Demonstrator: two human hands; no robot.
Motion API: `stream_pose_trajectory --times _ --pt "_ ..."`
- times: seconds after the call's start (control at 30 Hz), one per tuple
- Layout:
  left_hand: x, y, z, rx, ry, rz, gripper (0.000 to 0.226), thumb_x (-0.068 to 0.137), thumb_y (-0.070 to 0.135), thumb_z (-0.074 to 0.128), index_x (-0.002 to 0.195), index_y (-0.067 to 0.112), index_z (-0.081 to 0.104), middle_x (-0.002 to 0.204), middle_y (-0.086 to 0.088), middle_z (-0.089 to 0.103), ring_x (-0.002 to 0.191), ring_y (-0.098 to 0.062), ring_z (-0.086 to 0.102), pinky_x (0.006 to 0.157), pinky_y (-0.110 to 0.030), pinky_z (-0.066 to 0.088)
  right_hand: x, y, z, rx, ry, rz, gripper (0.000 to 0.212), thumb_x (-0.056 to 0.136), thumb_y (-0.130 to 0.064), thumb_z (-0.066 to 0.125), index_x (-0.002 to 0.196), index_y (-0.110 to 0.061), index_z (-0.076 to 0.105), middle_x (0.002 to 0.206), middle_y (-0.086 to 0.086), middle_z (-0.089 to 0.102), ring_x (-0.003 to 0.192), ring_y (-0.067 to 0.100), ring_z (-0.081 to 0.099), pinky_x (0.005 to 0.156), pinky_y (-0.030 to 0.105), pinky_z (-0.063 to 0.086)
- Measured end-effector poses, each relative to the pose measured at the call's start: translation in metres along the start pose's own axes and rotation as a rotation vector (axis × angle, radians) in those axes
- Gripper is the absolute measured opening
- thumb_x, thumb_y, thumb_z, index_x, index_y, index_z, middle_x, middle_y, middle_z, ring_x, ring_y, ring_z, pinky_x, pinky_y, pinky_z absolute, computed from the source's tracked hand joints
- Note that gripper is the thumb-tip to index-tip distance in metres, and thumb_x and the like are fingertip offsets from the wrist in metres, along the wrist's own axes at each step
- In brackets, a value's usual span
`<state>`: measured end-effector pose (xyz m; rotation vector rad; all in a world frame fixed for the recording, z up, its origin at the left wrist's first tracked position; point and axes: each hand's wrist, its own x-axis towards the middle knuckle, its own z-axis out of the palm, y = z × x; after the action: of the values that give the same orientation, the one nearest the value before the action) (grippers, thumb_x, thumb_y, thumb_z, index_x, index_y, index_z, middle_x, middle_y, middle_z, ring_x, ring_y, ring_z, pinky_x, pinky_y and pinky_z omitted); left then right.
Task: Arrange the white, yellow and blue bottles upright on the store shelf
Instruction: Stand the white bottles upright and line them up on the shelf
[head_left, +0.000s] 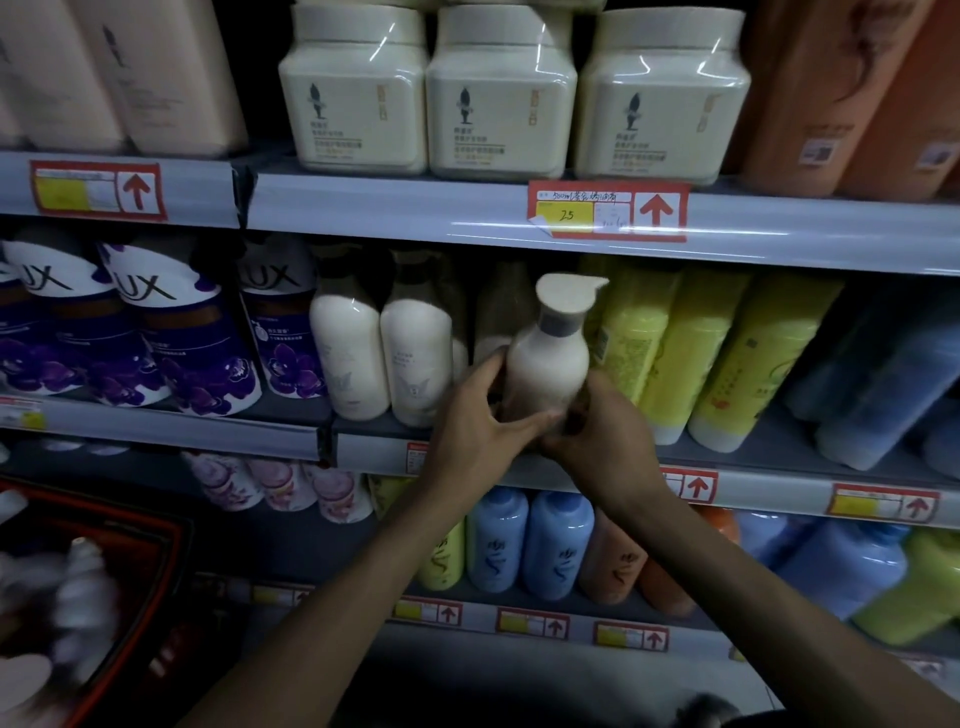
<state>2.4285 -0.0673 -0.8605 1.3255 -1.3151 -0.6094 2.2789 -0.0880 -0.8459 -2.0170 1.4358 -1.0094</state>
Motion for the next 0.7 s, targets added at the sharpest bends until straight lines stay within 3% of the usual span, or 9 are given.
stream_pose_trajectory --times 0.1,0.2,0.33,0.47,0.53,0.6,0.7 --pt "-0.007 0.009 -0.006 -0.009 -0.046 0.047 0.082 0.076 0.032 0.093 0.148 0.027 0.054 0.140 0.011 0.064 0.128 -0.003 0.061 0.104 -0.032 0.056 0.002 0.009 0.000 0.009 -0.024 -0.062 0.071 0.064 -0.061 0.075 0.123 -0.024 0.057 0.112 -0.001 0.071 0.100 0.020 0.069 0.077 0.046 0.059" --pt "-0.012 0.020 -0.014 -0.052 -0.075 0.053 0.075 0.078 0.027 0.093 0.144 0.026 0.058 0.132 0.008 0.070 0.122 -0.005 0.067 0.100 -0.036 0.059 0.000 0.007 -0.010 0.052 -0.019 -0.104 0.071 0.066 -0.062 0.080 0.123 -0.027 0.059 0.112 -0.007 0.071 0.098 0.011 0.069 0.076 0.040 0.060" --pt "-0.024 0.030 -0.018 -0.028 -0.173 0.023 0.076 0.078 0.043 0.087 0.146 0.035 0.055 0.133 0.014 0.069 0.120 -0.005 0.068 0.097 -0.040 0.060 -0.017 0.005 -0.024 0.112 -0.012 -0.132 0.066 0.069 -0.044 0.090 0.124 -0.031 0.056 0.107 -0.017 0.071 0.094 -0.004 0.067 0.071 0.020 0.056" --pt "-0.025 0.032 -0.022 -0.098 -0.347 -0.042 0.050 0.095 0.024 0.070 0.142 0.034 0.059 0.133 0.013 0.071 0.123 -0.006 0.067 0.101 -0.033 0.057 -0.030 0.015 -0.034 0.118 -0.031 -0.072 0.069 0.062 -0.029 0.096 0.119 -0.033 0.058 0.100 -0.022 0.071 0.088 -0.009 0.065 0.065 0.014 0.051" --pt "-0.019 0.023 -0.021 -0.099 -0.299 -0.087 0.039 0.097 0.009 0.061 0.128 0.030 0.068 0.121 0.006 0.077 0.117 -0.010 0.070 0.096 -0.027 0.055 -0.033 0.019 -0.040 0.097 -0.044 -0.029 0.069 0.057 -0.030 0.097 0.115 -0.033 0.059 0.097 -0.021 0.071 0.086 -0.009 0.064 0.064 0.014 0.049" --pt "-0.011 0.007 -0.016 0.037 -0.182 -0.112 0.040 0.095 -0.002 0.059 0.122 0.025 0.071 0.112 0.002 0.078 0.111 -0.014 0.072 0.094 -0.030 0.056 -0.037 0.024 -0.044 0.073 -0.046 -0.010 0.067 0.056 -0.030 0.097 0.111 -0.034 0.059 0.095 -0.020 0.071 0.085 -0.010 0.064 0.062 0.011 0.047" --pt "0.001 -0.015 -0.005 0.247 0.012 -0.140 0.038 0.090 0.007 0.068 0.125 0.022 0.068 0.097 0.006 0.075 0.100 -0.017 0.074 0.094 -0.041 0.059 -0.042 0.028 -0.047 0.037 -0.042 -0.001 0.068 0.056 -0.032 0.097 0.112 -0.033 0.058 0.094 -0.021 0.070 0.084 -0.011 0.063 0.059 0.009 0.046"
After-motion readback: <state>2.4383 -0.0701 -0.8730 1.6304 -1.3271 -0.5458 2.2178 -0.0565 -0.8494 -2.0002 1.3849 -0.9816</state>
